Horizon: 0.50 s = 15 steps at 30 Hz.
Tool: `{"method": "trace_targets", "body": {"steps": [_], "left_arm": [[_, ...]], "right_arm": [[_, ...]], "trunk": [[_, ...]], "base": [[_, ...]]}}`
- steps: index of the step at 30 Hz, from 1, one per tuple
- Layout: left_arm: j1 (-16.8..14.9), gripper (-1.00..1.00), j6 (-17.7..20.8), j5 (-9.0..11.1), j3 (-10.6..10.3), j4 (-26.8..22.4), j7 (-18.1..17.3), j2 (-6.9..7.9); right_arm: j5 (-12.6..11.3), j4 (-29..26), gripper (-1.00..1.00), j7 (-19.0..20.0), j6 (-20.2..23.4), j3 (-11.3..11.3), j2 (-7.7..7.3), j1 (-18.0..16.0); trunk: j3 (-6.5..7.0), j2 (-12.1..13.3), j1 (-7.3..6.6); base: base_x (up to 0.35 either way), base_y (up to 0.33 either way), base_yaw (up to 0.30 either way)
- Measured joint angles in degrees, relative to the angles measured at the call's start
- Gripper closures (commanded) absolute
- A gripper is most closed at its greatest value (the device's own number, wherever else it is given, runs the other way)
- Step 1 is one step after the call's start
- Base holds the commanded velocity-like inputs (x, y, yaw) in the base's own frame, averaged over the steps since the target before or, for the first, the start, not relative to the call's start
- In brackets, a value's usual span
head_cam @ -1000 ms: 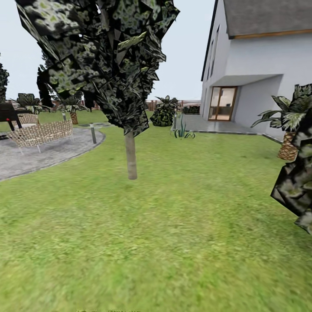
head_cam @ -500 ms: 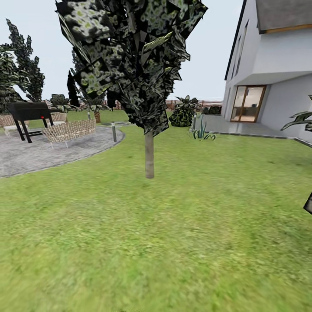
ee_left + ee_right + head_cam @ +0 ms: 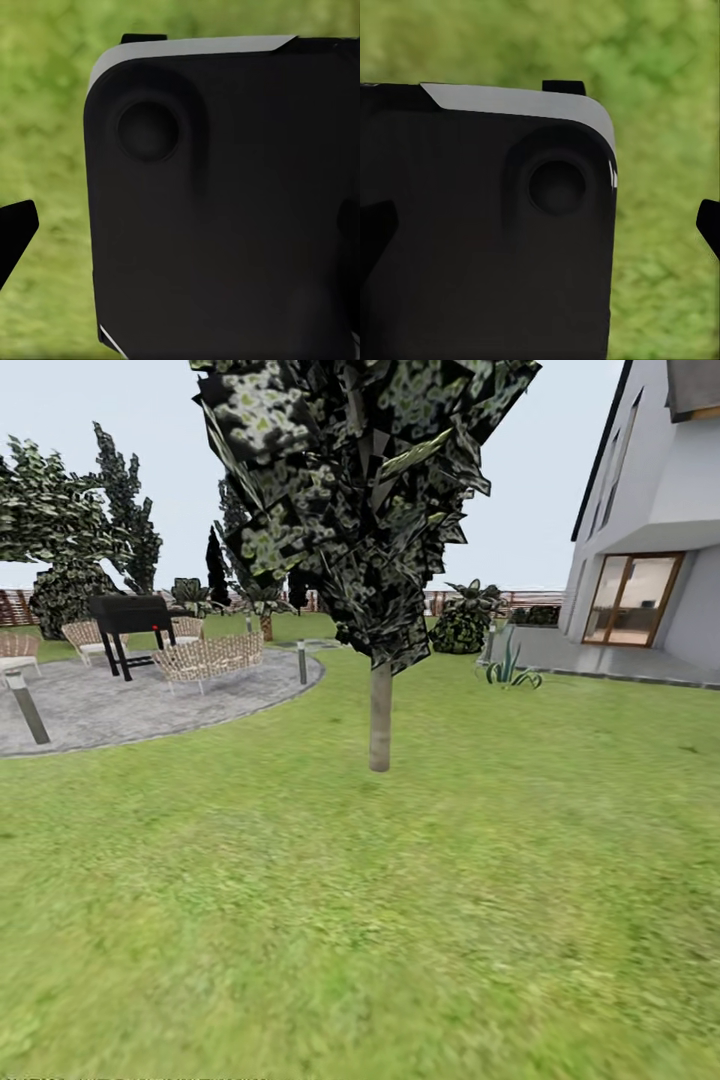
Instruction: Take the three Easter eggs out of the wicker basket on the lawn in the garden, then place them on the lawn next to a single tree (choose any tree) so that all three eggs are next to the same tree and none are left in the basket.
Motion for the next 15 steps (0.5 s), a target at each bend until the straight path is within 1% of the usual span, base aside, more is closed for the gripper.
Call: {"method": "trace_targets", "body": {"steps": [4, 15], "left_arm": [[0.0, -1.0, 0.0, 0.0, 0.0, 0.0, 0.0, 0.02], [0.0, -1.0, 0.0, 0.0, 0.0, 0.0, 0.0, 0.02]], "right_arm": [[0.03, 0.02, -1.0, 0.12, 0.0, 0.03, 0.03, -0.02], [0.04, 0.08, -1.0, 0.13, 0.0, 0.06, 0.03, -0.02]], "trunk": [[-0.14, 0.0, 0.0], [-0.99, 0.0, 0.0]], "base": [[0.0, 0.0, 0.079], [0.0, 0.0, 0.139]]}}
